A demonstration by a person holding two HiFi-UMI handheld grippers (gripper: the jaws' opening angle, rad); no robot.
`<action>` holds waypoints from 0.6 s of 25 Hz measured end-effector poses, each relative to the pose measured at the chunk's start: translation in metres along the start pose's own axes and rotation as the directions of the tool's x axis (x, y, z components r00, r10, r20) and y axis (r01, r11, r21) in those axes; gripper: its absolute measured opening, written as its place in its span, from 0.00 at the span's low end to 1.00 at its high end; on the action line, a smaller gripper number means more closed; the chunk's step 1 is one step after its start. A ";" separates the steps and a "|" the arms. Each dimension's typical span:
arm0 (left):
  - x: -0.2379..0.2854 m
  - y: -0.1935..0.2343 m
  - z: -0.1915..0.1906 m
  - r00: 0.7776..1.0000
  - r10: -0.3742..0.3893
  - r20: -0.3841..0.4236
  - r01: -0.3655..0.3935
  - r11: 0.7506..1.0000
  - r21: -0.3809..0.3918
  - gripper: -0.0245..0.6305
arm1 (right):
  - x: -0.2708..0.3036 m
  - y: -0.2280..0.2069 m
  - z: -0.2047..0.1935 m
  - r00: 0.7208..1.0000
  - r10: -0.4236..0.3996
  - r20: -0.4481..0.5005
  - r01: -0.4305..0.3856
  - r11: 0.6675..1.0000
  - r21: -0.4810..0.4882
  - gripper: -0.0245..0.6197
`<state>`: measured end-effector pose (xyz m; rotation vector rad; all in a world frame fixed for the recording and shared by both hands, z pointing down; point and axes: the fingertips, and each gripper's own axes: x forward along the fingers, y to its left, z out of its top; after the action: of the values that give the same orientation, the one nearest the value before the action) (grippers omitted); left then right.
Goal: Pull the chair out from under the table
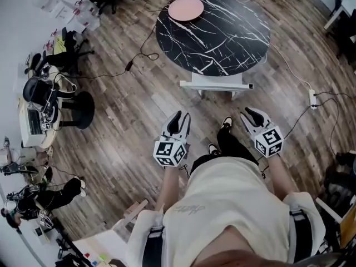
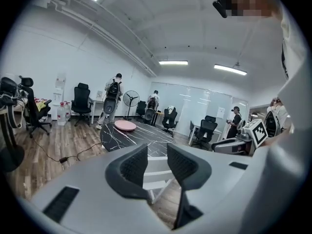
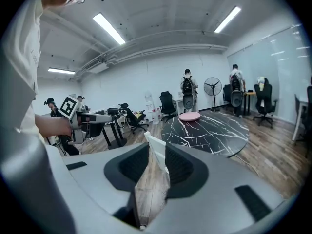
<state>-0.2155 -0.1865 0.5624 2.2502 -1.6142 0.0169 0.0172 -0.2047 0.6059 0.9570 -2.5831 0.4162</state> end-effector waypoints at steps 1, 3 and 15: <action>0.006 0.002 0.006 1.000 0.002 -0.004 -0.002 1.000 0.008 0.25 | 0.007 -0.005 0.006 1.000 0.005 0.006 -0.005 1.000 -0.008 0.21; 0.022 0.006 0.017 1.000 -0.004 -0.012 0.004 1.000 0.031 0.25 | 0.021 -0.018 0.022 1.000 0.010 0.021 -0.009 0.999 -0.036 0.21; 0.132 -0.013 0.034 0.978 -0.139 -0.153 0.161 0.978 0.137 0.25 | 0.101 -0.051 0.059 0.992 0.120 0.047 -0.118 0.993 -0.029 0.21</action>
<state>-0.1656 -0.3132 0.5567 2.4170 -1.4072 0.2610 -0.0332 -0.3216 0.6029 0.8166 -2.6924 0.3933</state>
